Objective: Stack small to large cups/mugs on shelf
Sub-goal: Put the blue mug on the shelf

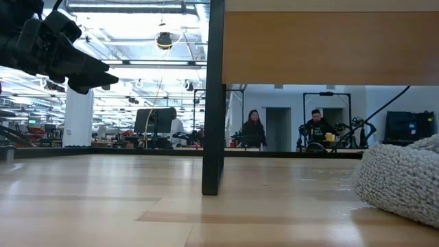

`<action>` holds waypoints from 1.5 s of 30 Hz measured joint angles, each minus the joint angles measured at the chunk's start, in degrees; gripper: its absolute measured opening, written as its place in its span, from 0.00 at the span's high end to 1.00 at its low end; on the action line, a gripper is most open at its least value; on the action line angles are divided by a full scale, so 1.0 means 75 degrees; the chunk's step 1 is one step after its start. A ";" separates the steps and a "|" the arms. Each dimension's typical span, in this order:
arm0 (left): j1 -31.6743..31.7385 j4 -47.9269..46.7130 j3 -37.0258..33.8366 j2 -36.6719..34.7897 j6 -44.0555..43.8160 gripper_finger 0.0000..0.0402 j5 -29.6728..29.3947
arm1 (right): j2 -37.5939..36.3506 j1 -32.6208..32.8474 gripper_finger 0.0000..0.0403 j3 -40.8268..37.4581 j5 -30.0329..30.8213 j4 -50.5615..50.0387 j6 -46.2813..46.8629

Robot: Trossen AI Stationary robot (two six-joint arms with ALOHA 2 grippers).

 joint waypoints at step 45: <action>-0.0002 -0.0009 0.0000 0.0000 -0.0154 0.34 0.0012 | -0.0326 -0.0006 0.71 0.1907 0.1161 0.0003 -0.0327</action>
